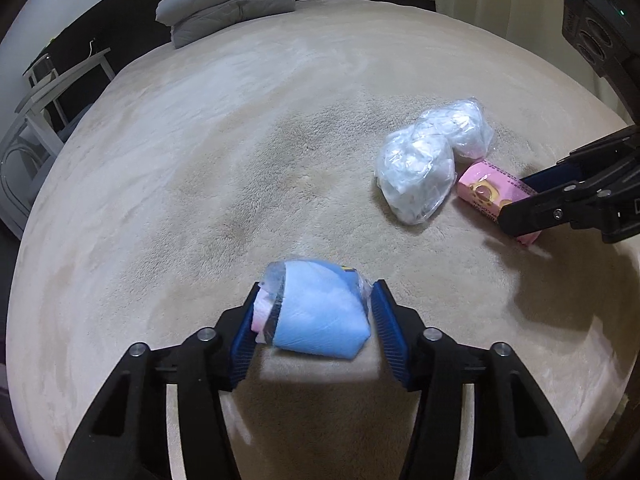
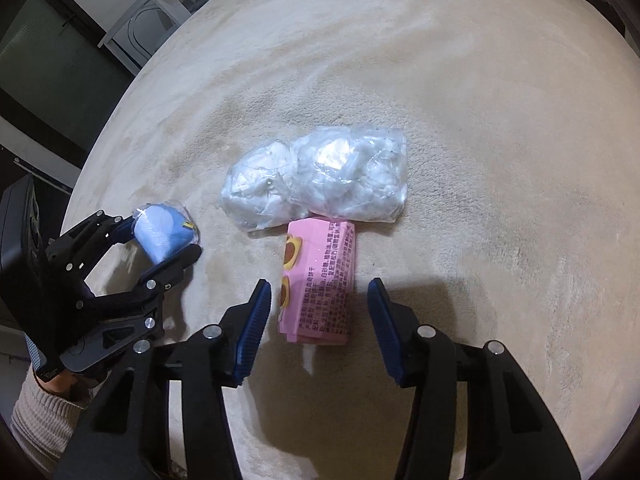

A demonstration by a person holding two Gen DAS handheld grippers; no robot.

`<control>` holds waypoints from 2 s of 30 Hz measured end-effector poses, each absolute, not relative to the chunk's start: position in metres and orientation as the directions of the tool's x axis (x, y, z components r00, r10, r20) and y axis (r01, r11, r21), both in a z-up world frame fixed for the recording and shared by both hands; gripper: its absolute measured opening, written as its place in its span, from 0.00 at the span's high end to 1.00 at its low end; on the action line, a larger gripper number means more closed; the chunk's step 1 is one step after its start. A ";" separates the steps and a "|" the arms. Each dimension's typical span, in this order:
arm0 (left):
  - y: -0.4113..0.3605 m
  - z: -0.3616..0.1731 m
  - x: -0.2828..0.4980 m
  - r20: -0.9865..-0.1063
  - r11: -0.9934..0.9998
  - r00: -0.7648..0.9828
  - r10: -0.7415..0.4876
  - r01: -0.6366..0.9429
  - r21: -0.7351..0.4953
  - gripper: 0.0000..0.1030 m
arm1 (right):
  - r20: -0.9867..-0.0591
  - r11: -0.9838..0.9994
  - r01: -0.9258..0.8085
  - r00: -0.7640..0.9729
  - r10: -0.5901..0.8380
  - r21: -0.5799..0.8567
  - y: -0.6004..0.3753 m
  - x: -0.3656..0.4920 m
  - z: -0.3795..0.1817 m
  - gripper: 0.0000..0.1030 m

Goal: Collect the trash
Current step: 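Grasp blue-white can with left tool while right tool grasps pink tube, then lift blue can with left tool while right tool lifts pink tube toward bin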

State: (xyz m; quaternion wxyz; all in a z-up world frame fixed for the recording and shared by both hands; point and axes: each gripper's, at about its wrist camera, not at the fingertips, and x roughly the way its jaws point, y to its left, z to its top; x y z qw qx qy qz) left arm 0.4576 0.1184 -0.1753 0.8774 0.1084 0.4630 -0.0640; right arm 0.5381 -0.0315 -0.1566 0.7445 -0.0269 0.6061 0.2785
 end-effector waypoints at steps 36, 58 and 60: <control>0.084 -0.080 0.346 -0.730 0.984 0.665 -0.160 0.167 -0.063 0.56 | -0.847 0.831 -0.453 0.254 0.467 0.322 -0.088 0.408 -0.033 0.66; 0.029 -0.012 0.173 -0.632 0.981 0.753 -0.183 0.182 -0.067 0.56 | -0.762 0.803 -0.490 0.358 0.540 0.339 -0.151 0.226 0.047 0.66; 0.024 -0.009 0.160 -0.625 0.980 0.758 -0.186 0.188 -0.064 0.56 | -0.750 0.803 -0.492 0.374 0.545 0.337 -0.156 0.211 0.053 0.66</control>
